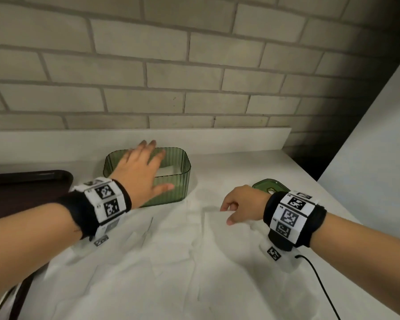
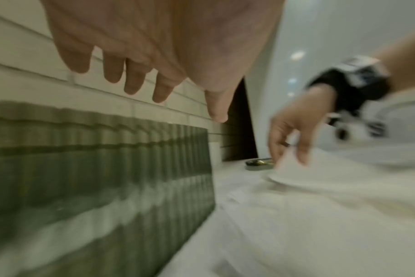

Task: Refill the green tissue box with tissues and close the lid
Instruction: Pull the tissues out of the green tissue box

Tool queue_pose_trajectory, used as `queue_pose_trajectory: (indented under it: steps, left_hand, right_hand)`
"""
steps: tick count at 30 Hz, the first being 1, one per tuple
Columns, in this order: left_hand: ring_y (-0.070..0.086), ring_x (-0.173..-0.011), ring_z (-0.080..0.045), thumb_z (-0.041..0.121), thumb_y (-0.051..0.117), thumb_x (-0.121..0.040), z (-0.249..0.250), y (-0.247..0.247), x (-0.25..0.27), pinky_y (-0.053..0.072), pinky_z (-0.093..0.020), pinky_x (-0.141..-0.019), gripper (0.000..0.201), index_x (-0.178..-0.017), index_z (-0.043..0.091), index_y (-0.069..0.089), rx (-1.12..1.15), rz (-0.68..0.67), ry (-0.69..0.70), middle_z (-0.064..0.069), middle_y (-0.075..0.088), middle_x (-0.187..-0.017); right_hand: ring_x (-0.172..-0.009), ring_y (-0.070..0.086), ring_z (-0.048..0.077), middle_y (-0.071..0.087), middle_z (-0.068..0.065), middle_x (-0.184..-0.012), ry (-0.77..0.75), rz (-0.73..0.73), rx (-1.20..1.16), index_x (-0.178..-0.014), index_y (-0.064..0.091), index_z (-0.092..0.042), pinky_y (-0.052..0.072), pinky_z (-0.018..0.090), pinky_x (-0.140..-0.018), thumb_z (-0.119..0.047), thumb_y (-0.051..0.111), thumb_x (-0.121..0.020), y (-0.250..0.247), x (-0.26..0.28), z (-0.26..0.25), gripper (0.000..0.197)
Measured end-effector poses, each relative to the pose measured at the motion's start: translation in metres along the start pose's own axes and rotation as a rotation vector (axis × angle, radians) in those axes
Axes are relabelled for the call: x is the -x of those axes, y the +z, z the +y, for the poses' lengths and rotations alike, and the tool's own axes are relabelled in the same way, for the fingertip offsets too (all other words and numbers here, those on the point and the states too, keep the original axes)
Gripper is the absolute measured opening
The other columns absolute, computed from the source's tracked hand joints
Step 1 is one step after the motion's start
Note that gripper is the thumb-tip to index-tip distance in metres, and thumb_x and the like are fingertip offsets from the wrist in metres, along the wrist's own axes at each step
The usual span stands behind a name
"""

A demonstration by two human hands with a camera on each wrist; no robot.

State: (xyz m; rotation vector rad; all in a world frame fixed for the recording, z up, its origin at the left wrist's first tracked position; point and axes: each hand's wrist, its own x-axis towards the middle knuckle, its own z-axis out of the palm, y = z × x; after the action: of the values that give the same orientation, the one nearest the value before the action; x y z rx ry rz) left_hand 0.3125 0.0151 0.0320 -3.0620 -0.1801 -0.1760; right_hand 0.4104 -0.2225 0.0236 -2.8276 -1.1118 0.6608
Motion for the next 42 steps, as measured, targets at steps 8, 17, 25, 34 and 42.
queue_pose_trajectory:
  steps: [8, 17, 25, 34, 42]
  left_hand:
    - [0.039, -0.129, -0.014, 0.072, 0.037, -0.077, 0.031, 0.005, 0.033, 0.033, -0.026, -0.106, 0.086, -0.143, 0.019, 0.025, 0.553, -0.121, 0.039, 0.001, 0.041, -0.142]
    - [0.054, -0.090, -0.016, 0.033, 0.055, -0.092, 0.006, -0.025, 0.014, 0.040, -0.025, -0.071, 0.042, -0.128, 0.014, 0.044, 0.765, 0.021, -0.253, -0.003, 0.059, -0.116]
    - [0.049, -0.121, -0.031, 0.006, 0.037, -0.097, -0.052, -0.035, -0.035, 0.037, -0.027, -0.093, 0.034, -0.127, 0.006, 0.052, 0.527, 0.074, -0.306, -0.016, 0.052, -0.134]
    - [0.037, -0.133, -0.028, -0.002, 0.032, -0.095, -0.062, -0.021, -0.074, 0.030, -0.027, -0.105, 0.044, -0.139, 0.004, 0.041, 0.329, -0.244, -0.335, -0.013, 0.039, -0.146]
    - [0.041, -0.129, -0.027, 0.004, 0.035, -0.097, -0.051, -0.004, -0.081, 0.033, -0.027, -0.102, 0.041, -0.137, 0.004, 0.042, 0.166, -0.372, -0.288, -0.013, 0.043, -0.143]
  right_hand:
    - [-0.060, 0.061, -0.004, 0.067, -0.001, -0.079, -0.203, 0.081, -0.587, -0.100, 0.069, -0.002, 0.050, 0.011, -0.062, -0.009, 0.065, -0.086, -0.051, -0.012, -0.012, 0.015]
    - [-0.074, 0.066, 0.011, 0.070, 0.002, -0.084, -0.215, 0.271, -1.270, -0.090, 0.065, -0.010, 0.056, 0.021, -0.070, -0.008, 0.057, -0.091, -0.063, -0.040, -0.033, 0.008]
    - [-0.108, 0.061, 0.017, 0.057, 0.001, -0.130, -0.030, 0.028, -0.288, -0.133, 0.049, -0.023, 0.044, 0.030, -0.094, -0.042, 0.055, -0.091, -0.042, -0.031, -0.015, 0.047]
    - [-0.112, 0.048, 0.013, 0.047, -0.008, -0.117, -0.002, -0.124, 0.022, -0.131, 0.046, -0.030, 0.042, 0.029, -0.097, -0.041, 0.077, -0.072, -0.001, -0.014, 0.022, 0.068]
    - [-0.094, 0.044, 0.002, 0.041, -0.015, -0.105, -0.154, -0.076, 0.027, -0.117, 0.051, -0.036, 0.046, 0.030, -0.091, -0.056, 0.074, -0.064, 0.030, -0.001, 0.023, 0.062]
